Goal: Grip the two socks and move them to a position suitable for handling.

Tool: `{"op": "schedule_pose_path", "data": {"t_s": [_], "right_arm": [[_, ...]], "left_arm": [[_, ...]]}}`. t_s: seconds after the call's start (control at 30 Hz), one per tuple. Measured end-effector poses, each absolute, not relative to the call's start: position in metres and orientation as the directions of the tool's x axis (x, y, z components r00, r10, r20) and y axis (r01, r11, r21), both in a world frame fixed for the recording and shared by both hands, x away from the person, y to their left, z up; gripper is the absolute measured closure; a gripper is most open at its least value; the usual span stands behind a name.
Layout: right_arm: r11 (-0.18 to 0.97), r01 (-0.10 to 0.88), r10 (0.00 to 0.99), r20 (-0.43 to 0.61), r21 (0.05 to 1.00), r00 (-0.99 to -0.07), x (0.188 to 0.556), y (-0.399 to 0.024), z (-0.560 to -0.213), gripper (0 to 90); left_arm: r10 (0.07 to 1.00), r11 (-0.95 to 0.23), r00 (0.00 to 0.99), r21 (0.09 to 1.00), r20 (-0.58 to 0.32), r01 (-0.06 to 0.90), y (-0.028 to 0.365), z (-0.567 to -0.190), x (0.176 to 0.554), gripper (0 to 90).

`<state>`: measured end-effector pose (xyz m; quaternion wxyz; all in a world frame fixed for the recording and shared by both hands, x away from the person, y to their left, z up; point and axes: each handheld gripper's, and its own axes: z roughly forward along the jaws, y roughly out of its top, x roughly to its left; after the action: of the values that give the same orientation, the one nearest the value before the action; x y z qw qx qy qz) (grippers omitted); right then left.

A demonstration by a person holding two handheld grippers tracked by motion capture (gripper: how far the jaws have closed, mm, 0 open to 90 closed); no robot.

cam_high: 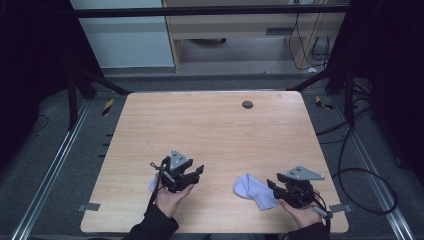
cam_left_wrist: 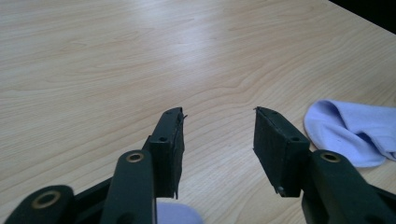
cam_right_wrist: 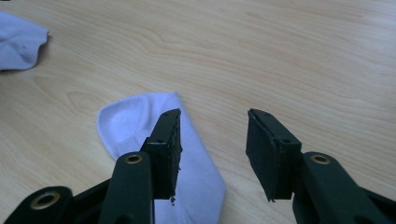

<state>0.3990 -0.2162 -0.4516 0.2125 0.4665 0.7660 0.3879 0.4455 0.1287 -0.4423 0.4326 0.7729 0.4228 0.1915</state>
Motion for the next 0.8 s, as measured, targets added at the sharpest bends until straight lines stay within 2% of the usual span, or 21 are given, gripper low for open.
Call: {"op": "schedule_pose_path", "data": {"t_s": [0.47,0.8], "right_arm": [[0.324,0.562,0.847,0.032,0.761,-0.531,0.388,-0.207,-0.462,65.0],[0.358,0.575,0.830,0.031,0.736,-0.557,0.382,-0.203,-0.472,66.6]], "left_arm": [[0.794,-0.327,0.606,0.809,-0.044,0.488,0.104,-0.452,0.442,59.0],[0.768,-0.360,0.639,0.795,-0.046,0.489,0.083,-0.463,0.438,59.2]]}}
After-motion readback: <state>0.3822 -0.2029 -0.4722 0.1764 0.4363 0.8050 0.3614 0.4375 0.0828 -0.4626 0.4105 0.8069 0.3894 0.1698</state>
